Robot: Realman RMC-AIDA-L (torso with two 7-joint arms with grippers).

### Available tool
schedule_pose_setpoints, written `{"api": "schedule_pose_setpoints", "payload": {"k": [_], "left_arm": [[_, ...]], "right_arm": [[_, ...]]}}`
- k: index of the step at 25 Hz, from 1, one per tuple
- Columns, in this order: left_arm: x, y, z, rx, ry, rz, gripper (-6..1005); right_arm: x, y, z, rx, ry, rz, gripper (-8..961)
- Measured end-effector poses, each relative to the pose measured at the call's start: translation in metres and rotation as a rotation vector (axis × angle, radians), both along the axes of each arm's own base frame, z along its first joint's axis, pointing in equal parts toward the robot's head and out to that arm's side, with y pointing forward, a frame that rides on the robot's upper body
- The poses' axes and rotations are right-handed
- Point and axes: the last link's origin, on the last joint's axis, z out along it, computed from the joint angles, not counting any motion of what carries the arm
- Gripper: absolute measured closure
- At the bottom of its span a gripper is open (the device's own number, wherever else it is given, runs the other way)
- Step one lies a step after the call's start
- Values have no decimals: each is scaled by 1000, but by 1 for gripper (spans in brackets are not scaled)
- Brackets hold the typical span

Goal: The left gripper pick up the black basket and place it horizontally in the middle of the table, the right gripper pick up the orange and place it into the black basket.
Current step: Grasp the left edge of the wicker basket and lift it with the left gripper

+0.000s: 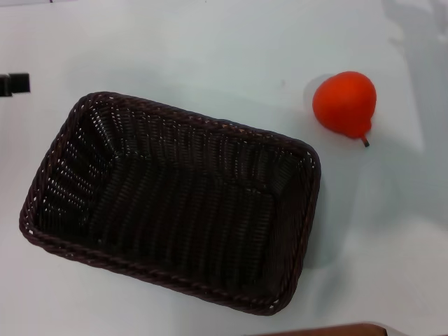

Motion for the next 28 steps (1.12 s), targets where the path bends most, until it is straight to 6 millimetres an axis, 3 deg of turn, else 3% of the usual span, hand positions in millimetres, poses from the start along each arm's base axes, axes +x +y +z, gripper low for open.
{"api": "schedule_pose_setpoints", "payload": {"k": [1,7,16,28], "left_arm": [[10,0,-2,-38,56,20,261],[25,3,-7,-103,148,84,175],[49,9,-37,-241,378,172,185],[48,10,-54,-297,388,225,196]], "right_arm": [[1,-1,0,0,0,-3,54],[6,-2,0,0,13,-29,53],[7,-2,1,3,13,-38,53],[11,-2,0,-1,24,-66,53]]}}
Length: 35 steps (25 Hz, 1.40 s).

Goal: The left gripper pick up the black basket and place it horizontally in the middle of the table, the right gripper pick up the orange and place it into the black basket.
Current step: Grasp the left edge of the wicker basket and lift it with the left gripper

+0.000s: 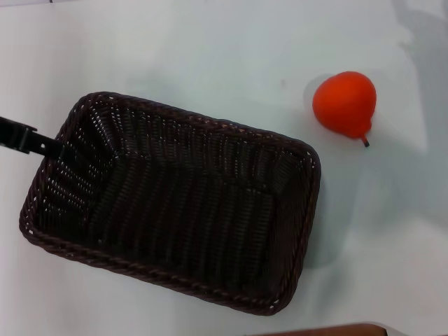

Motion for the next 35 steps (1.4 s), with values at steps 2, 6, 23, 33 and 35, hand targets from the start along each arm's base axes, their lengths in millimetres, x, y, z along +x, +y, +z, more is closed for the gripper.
{"api": "schedule_pose_setpoints", "payload": {"k": [2,6,23,33,35], "left_arm": [[-3,0,-3,-10,-7,14,199],[-9,0,-10,-26,-18,42,205],[-21,1,-30,-86,-31,85,347],[-21,1,-26,-58,-48,85,739],[-22,1,-24,-46,-59,89,765]], "right_arm": [[1,0,0,1,4,-3,53],[2,-1,0,1,5,-5,53],[7,-7,-1,9,22,-28,53],[11,-10,-2,5,27,-45,54],[12,-11,-2,6,28,-49,54]]}}
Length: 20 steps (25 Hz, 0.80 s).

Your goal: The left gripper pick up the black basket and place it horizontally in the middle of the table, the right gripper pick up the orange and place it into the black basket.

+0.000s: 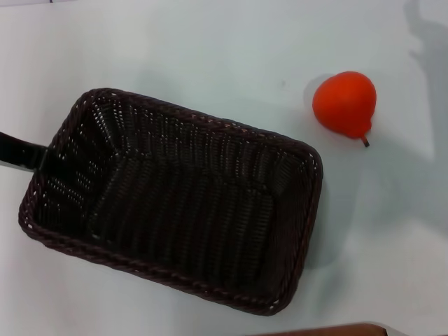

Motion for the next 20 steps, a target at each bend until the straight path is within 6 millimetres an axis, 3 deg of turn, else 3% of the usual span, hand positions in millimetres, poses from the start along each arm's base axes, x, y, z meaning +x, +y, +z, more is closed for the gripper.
{"api": "schedule_pose_setpoints", "payload": {"k": [4,12,20], "left_arm": [[0,1,9,56,-83,9,818],[-11,-3,29,187,-279,69,817],[-24,-5,35,254,-459,134,818]], "right_arm": [[2,-2,0,4,2,-7,54],[4,-3,1,10,7,-15,53],[2,-1,3,21,14,-15,53]]}}
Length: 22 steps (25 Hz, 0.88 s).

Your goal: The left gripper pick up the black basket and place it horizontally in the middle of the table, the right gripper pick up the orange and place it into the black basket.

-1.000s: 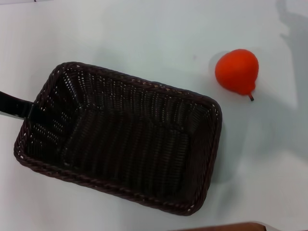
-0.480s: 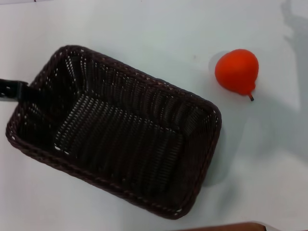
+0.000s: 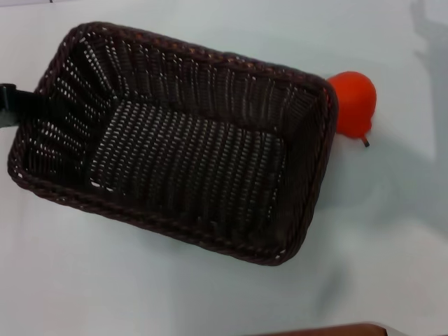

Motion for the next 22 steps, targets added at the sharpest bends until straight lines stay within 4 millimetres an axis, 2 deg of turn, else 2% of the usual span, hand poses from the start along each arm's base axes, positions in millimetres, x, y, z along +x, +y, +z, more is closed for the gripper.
{"api": "schedule_pose_setpoints", "payload": {"k": [8,22], "left_arm": [[-12,-4,10,98,-101,57,818],[-32,-12,-3,220,-170,157,817]], "right_arm": [[2,1,-1,-12,5,-18,54],[1,3,-2,-13,10,-19,54]]}}
